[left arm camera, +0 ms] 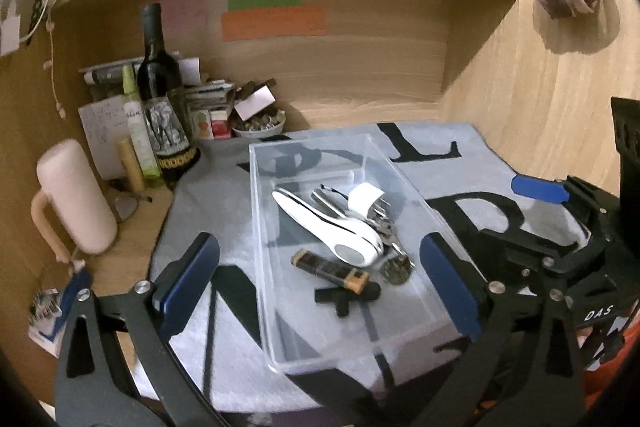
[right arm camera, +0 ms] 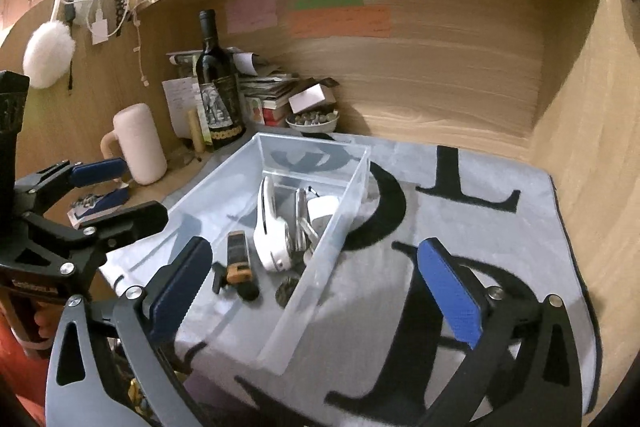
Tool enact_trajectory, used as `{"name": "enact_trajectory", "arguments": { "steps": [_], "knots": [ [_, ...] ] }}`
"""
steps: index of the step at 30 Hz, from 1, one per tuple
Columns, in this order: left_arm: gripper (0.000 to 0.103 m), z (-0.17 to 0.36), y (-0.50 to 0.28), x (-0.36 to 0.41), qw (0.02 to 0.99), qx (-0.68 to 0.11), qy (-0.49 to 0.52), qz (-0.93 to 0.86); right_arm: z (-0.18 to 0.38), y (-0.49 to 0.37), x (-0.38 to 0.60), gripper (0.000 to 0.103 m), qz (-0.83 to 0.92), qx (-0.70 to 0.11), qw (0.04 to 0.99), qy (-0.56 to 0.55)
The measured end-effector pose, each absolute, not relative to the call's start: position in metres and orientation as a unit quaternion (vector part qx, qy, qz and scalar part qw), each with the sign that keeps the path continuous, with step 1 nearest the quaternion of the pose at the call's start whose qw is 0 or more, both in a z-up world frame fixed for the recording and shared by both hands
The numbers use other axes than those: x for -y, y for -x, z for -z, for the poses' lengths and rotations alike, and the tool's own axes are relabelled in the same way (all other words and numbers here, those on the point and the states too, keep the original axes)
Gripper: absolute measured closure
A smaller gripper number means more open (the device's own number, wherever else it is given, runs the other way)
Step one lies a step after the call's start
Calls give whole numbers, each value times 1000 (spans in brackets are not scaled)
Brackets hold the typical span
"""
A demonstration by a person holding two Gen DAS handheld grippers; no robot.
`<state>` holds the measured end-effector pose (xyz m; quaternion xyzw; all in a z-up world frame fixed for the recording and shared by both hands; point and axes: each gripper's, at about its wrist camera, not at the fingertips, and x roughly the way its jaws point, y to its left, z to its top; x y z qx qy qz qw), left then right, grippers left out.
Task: Organize rigid objects
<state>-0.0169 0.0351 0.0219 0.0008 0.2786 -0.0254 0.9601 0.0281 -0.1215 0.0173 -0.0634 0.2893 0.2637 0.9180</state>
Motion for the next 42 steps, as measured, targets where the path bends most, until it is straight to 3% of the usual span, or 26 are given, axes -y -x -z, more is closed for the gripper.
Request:
{"name": "enact_trajectory", "arguments": {
  "steps": [42],
  "knots": [
    [1,2,23,-39,956,-292,24,27,-1,-12,120,0,-258,-300,917,50]
  ]
}}
